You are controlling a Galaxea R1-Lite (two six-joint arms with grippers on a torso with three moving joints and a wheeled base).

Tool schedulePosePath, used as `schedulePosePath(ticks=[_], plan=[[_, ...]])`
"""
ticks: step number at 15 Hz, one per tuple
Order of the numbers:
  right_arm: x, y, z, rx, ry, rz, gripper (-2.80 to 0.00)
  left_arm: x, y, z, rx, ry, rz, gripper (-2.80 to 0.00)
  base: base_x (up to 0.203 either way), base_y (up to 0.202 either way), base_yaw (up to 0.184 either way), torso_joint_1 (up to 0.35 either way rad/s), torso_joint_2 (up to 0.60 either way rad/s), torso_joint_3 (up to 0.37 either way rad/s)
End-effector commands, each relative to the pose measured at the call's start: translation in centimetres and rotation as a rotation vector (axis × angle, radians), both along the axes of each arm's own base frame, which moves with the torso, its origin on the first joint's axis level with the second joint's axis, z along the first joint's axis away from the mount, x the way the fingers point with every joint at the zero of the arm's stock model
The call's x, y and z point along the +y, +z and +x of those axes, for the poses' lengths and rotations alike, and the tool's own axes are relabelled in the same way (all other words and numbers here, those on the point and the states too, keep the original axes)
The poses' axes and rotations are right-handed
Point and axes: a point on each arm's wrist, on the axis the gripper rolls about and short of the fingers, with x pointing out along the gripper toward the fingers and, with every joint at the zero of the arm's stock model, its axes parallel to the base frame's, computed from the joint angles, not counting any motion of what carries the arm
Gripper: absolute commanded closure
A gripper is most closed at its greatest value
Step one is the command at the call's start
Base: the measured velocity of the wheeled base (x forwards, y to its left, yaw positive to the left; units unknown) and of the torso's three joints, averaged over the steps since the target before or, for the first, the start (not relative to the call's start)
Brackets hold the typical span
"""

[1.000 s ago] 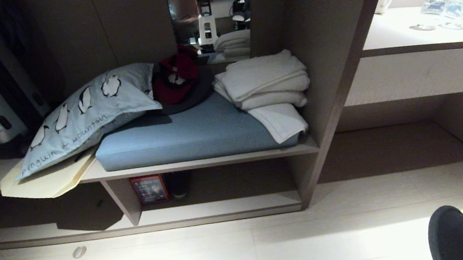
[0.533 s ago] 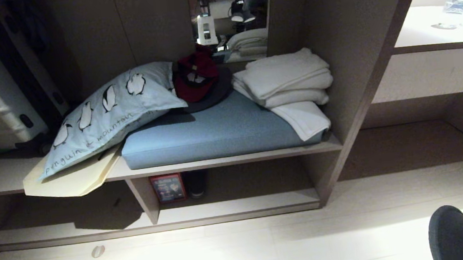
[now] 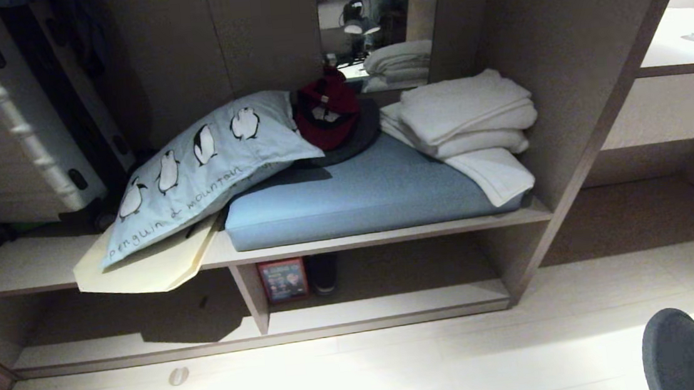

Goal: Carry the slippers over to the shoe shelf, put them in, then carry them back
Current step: Place the slippers into the shoe cabinet

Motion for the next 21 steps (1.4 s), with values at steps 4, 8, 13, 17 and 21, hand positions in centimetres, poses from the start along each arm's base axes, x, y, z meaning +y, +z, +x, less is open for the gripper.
schedulePosePath(ticks=[4, 8, 13, 17, 21], plan=[[0.0, -0.04, 0.02, 0.003, 0.001, 0.0, 0.0, 0.0, 0.01, 0.01, 0.001, 0.0, 0.0, 0.0, 0.0, 0.147, -0.002, 0.005, 0.0, 0.003], [0.0, -0.03, 0.02, 0.002, 0.001, 0.0, 0.0, 0.0, 0.01, 0.01, 0.001, 0.0, 0.004, 0.0, 0.0, 0.0, 0.0, 0.0, 0.0, 0.0], [0.0, -0.03, 0.02, 0.002, 0.002, 0.0, 0.0, 0.0, 0.0, 0.0, -0.001, 0.0, 0.002, 0.0, 0.0, 0.0, 0.0, 0.0, 0.0, 0.0], [0.0, -0.03, 0.02, 0.002, 0.0, 0.0, 0.0, 0.0, 0.0, 0.0, -0.001, 0.0, 0.002, 0.0, 0.0, 0.0, 0.0, 0.0, 0.0, 0.0], [0.0, -0.03, 0.02, 0.002, 0.002, 0.0, 0.0, 0.0, 0.01, 0.01, 0.001, 0.0, 0.002, 0.0, 0.0, 0.0, 0.0, 0.0, 0.0, 0.0]])
